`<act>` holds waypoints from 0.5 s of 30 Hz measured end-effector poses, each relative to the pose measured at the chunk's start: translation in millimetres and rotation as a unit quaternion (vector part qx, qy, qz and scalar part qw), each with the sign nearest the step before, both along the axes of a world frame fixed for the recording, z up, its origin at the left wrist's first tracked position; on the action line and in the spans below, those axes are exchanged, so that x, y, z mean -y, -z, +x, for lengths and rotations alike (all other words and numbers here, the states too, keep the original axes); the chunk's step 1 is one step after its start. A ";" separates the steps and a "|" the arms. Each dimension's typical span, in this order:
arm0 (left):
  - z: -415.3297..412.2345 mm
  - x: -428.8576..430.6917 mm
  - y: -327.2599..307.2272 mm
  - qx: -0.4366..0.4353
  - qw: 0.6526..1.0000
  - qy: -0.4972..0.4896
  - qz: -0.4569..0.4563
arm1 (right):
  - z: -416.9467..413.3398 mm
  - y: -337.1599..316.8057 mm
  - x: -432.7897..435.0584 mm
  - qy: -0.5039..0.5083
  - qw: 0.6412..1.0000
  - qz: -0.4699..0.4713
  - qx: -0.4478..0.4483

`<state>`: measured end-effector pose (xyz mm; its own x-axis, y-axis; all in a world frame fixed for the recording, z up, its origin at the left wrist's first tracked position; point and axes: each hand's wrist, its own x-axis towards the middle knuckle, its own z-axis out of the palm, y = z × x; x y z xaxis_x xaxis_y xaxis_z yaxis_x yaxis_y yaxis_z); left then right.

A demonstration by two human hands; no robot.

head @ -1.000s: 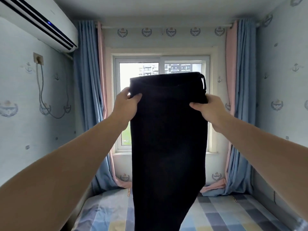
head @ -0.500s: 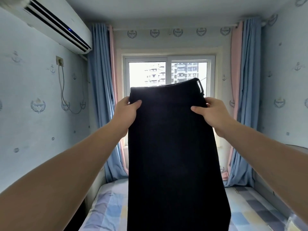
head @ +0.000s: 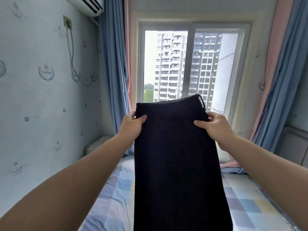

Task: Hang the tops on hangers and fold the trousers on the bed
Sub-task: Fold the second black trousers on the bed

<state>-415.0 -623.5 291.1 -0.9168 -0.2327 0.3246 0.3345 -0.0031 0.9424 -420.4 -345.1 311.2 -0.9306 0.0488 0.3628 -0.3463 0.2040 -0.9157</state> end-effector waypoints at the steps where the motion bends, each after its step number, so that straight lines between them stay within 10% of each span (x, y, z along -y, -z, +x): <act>1: -17.2 7.9 19.3 0.012 1.000 0.000 0.001 | -18.7 18.3 7.3 0.002 1.000 0.007 0.014; 15: -300.6 96.8 363.0 0.264 0.960 0.001 -0.097 | -309.3 345.1 105.2 0.095 0.888 0.411 0.183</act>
<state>-715.6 -720.4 -72.0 -0.9659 -0.2125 -0.1480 -0.1892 0.1888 0.9636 -729.7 -450.3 -33.9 -0.9968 0.0764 0.0228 0.0564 0.8781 -0.4751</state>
